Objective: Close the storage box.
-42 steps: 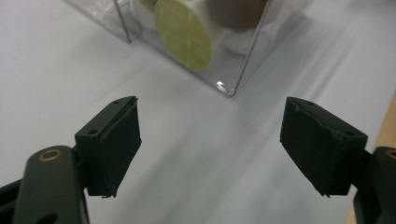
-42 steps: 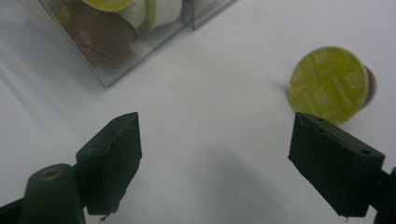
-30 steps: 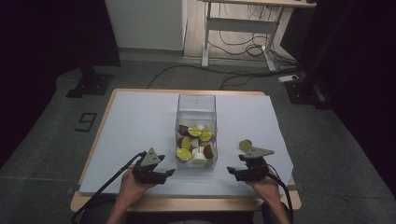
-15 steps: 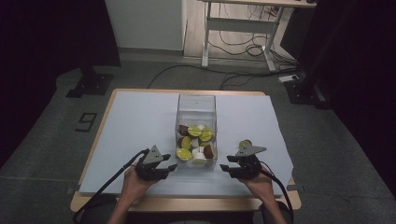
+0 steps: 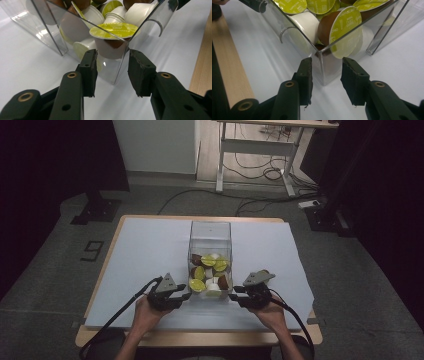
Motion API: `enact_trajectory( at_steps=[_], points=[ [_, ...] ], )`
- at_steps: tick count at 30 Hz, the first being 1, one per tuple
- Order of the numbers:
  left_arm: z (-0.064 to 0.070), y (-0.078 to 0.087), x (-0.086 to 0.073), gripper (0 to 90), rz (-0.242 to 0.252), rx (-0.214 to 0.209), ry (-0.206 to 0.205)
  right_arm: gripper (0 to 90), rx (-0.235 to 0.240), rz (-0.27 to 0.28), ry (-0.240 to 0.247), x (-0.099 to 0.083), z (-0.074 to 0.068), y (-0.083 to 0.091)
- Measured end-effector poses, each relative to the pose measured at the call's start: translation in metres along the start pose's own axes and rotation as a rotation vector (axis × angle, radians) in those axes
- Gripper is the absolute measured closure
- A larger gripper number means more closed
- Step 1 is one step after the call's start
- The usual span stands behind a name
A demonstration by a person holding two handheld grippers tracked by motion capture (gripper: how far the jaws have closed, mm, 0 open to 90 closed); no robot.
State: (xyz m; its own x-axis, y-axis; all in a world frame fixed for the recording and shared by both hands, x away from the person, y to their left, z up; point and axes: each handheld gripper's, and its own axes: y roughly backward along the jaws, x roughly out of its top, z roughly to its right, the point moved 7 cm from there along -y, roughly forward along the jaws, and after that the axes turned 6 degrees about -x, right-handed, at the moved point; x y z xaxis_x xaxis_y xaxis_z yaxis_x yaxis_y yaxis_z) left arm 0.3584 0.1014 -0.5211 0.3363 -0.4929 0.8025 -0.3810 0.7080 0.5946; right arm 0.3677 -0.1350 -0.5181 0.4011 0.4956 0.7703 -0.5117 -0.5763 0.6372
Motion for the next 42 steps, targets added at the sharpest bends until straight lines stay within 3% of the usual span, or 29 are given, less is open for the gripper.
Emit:
enact_trajectory(
  at_steps=[8,12,25,31,42],
  points=[
    [0.0,-0.001,0.004,62.0,0.008,-0.008,-0.009,62.3,-0.001,0.003,0.012,0.003,0.0,-0.003],
    [-0.002,-0.002,0.007,65.2,0.027,-0.013,0.003,64.1,-0.034,0.003,0.017,0.005,0.005,-0.004],
    [-0.015,-0.004,0.012,70.0,0.039,0.035,0.017,64.7,-0.043,-0.006,0.007,0.011,0.012,-0.013],
    [-0.019,-0.005,0.013,69.9,0.04,0.038,0.018,65.3,-0.061,-0.005,0.012,0.014,0.014,-0.01],
    [-0.024,-0.008,0.016,69.5,0.045,0.04,0.023,68.2,-0.022,0.006,0.017,0.018,0.004,0.0]
  ],
)
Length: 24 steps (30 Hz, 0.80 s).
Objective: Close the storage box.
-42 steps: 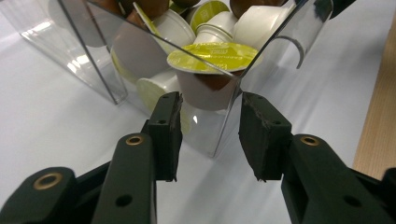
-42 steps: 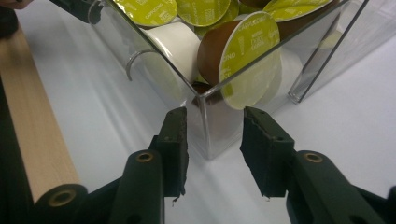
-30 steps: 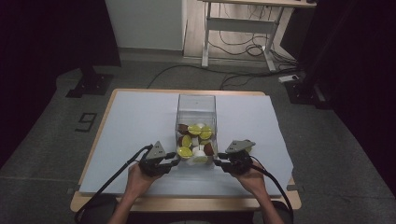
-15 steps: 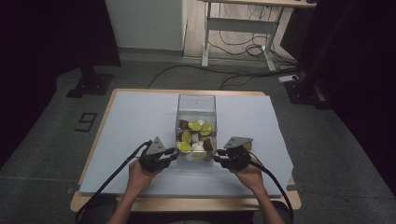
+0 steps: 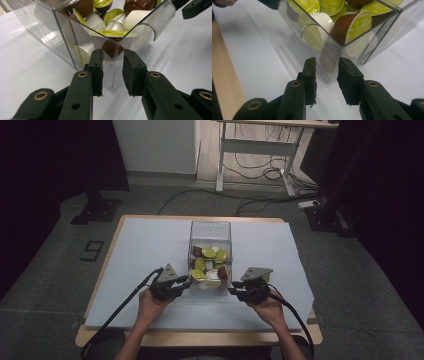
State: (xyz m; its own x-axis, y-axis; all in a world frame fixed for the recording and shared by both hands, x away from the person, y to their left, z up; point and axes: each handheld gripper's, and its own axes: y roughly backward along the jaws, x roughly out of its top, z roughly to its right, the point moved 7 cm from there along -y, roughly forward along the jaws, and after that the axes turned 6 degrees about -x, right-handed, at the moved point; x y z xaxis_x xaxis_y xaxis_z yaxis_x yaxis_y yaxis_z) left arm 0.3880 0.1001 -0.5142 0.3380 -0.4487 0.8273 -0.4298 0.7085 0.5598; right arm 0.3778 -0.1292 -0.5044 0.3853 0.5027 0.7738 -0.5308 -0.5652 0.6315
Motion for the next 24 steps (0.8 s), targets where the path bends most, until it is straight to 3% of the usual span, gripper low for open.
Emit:
enact_trajectory(
  at_steps=[24],
  points=[
    [-0.003,-0.003,0.001,68.6,-0.006,0.022,0.002,79.2,0.07,0.035,-0.019,0.024,-0.015,-0.021]
  ],
)
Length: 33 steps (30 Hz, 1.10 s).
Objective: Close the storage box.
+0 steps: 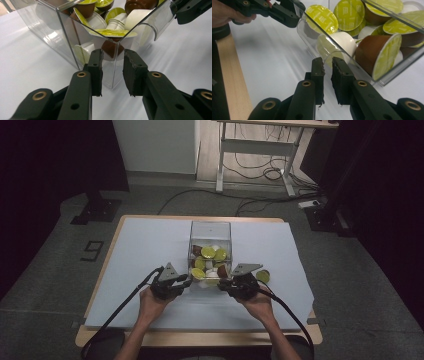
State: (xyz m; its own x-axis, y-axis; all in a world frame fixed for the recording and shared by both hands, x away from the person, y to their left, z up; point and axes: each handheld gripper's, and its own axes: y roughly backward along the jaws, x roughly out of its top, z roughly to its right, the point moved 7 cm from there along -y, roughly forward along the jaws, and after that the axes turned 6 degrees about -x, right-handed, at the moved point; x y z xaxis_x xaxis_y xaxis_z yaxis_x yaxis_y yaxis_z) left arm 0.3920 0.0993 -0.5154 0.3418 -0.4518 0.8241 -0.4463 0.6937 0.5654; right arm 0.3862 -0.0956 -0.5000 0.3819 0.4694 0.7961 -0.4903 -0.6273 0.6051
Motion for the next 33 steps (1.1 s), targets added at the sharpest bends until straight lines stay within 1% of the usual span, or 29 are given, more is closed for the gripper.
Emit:
enact_trajectory(
  at_steps=[4,10,17,20,22,24,29,32,33],
  points=[
    [0.001,0.0,-0.001,68.9,-0.009,0.006,-0.008,80.9,0.0,0.004,0.008,0.003,-0.002,-0.001],
    [0.004,0.0,-0.004,67.5,-0.024,0.006,-0.019,81.0,-0.017,0.0,0.01,0.004,0.001,-0.002],
    [0.003,0.003,-0.01,62.5,-0.035,0.012,-0.013,80.8,-0.036,0.005,0.018,0.006,0.003,-0.004],
    [0.001,0.005,-0.014,57.7,-0.037,0.011,-0.004,80.7,-0.044,0.004,0.023,0.007,0.005,-0.005],
    [0.0,0.006,-0.017,55.2,-0.041,0.004,0.009,80.6,-0.053,0.005,0.024,0.008,0.006,-0.006],
    [0.0,0.006,-0.021,50.4,-0.052,-0.006,0.021,80.5,-0.056,0.003,0.021,0.009,0.007,-0.007],
    [-0.001,0.007,-0.03,36.5,-0.064,-0.036,0.067,80.3,-0.065,0.006,0.021,0.01,0.009,-0.01],
    [-0.002,0.006,-0.035,26.2,-0.074,-0.036,0.091,79.9,-0.07,0.005,0.02,0.011,0.009,-0.011],
    [-0.003,0.006,-0.036,23.3,-0.081,-0.029,0.093,79.8,-0.07,0.005,0.022,0.011,0.01,-0.011]
  ],
)
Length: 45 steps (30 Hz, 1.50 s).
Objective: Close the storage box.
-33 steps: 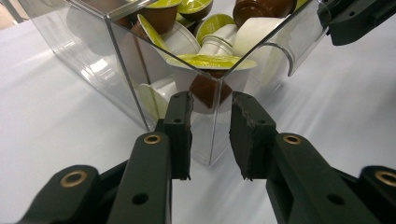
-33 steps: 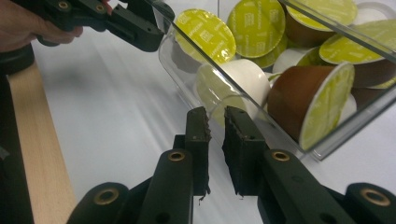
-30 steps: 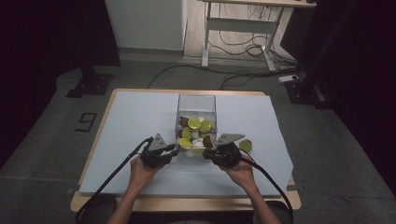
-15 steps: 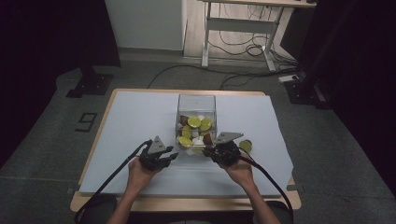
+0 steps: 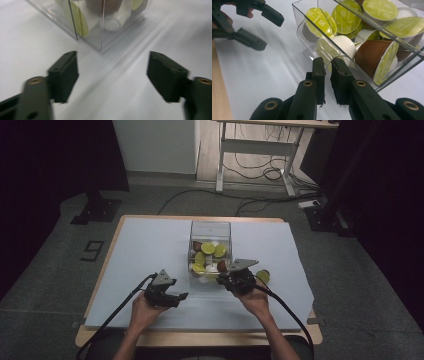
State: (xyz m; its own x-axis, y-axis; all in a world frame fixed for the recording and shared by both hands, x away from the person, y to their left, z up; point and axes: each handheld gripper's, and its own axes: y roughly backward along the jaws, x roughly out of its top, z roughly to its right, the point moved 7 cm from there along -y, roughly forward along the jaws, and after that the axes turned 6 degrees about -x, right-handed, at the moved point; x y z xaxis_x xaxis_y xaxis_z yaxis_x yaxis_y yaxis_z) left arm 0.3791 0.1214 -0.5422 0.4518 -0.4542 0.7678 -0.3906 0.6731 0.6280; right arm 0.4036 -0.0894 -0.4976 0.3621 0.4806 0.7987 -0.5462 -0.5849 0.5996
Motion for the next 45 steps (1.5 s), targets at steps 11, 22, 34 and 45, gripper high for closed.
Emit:
enact_trajectory(
  at_steps=[11,22,34,45],
  points=[
    [-0.006,-0.015,-0.024,7.7,-0.096,0.025,0.024,79.7,-0.021,0.002,-0.008,0.003,0.005,-0.004],
    [-0.008,-0.021,-0.03,0.0,-0.14,0.041,0.017,79.6,-0.038,0.005,-0.017,0.006,0.012,-0.008],
    [-0.008,-0.022,-0.03,0.6,-0.145,0.051,0.01,79.2,-0.054,-0.001,-0.033,0.01,0.02,-0.015],
    [-0.007,-0.022,-0.03,0.6,-0.146,0.055,0.01,78.7,-0.075,0.002,-0.04,0.014,0.027,-0.02]
  ],
)
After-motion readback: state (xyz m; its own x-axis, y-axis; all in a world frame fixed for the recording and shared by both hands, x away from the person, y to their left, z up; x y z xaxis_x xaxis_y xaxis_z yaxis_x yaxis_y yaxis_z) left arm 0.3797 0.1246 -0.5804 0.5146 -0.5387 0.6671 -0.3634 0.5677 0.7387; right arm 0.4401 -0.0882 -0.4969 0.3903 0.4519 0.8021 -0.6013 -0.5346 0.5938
